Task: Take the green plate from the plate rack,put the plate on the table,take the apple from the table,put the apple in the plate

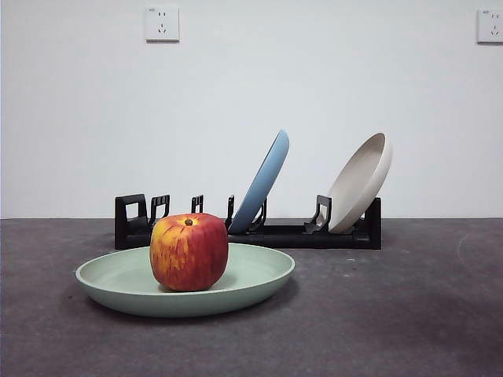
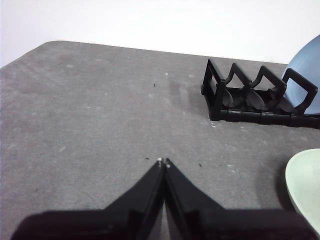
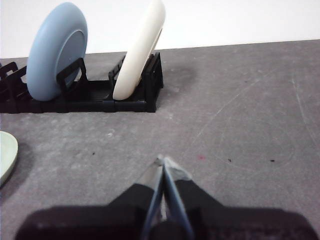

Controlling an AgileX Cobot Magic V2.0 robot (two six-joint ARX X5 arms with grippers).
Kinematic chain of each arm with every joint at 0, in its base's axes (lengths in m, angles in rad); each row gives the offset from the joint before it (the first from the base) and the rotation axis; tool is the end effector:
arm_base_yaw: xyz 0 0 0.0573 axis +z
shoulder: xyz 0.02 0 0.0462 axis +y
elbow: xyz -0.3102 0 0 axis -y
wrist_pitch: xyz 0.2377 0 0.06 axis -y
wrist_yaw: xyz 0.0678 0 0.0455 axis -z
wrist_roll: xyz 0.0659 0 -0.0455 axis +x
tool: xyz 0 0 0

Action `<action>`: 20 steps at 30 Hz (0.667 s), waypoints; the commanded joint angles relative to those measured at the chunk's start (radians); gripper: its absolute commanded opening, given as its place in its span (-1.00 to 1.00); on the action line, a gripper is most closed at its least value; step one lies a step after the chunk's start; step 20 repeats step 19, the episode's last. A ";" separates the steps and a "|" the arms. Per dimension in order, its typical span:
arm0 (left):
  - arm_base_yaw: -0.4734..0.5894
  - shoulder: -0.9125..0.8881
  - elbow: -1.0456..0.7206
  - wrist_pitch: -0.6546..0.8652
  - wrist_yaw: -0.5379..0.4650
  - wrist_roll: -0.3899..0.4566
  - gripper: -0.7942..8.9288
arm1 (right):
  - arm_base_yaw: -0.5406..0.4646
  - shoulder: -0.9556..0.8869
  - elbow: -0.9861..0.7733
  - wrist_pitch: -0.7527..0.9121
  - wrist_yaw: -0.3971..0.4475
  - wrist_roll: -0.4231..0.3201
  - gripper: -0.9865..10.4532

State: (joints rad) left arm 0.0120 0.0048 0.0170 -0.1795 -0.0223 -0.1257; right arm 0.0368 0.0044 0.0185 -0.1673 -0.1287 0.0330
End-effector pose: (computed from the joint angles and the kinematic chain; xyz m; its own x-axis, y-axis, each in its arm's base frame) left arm 0.0785 0.0024 0.1456 0.9855 0.0341 -0.1665 -0.0546 0.9913 -0.1199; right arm 0.0779 0.0113 0.1479 0.9747 0.1643 -0.1513 -0.1581 0.9860 0.0522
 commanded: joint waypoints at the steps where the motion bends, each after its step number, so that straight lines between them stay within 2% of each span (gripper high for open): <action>1: 0.003 -0.003 -0.013 0.003 0.000 -0.009 -0.84 | -0.003 -0.003 -0.013 -0.008 -0.003 -0.004 -0.83; 4: 0.003 -0.003 -0.013 0.002 0.000 -0.009 -0.84 | -0.003 -0.003 -0.012 -0.006 -0.002 0.035 -0.83; 20: 0.003 -0.003 -0.013 0.002 0.000 -0.009 -0.84 | -0.003 0.002 -0.012 -0.006 0.000 0.036 -0.83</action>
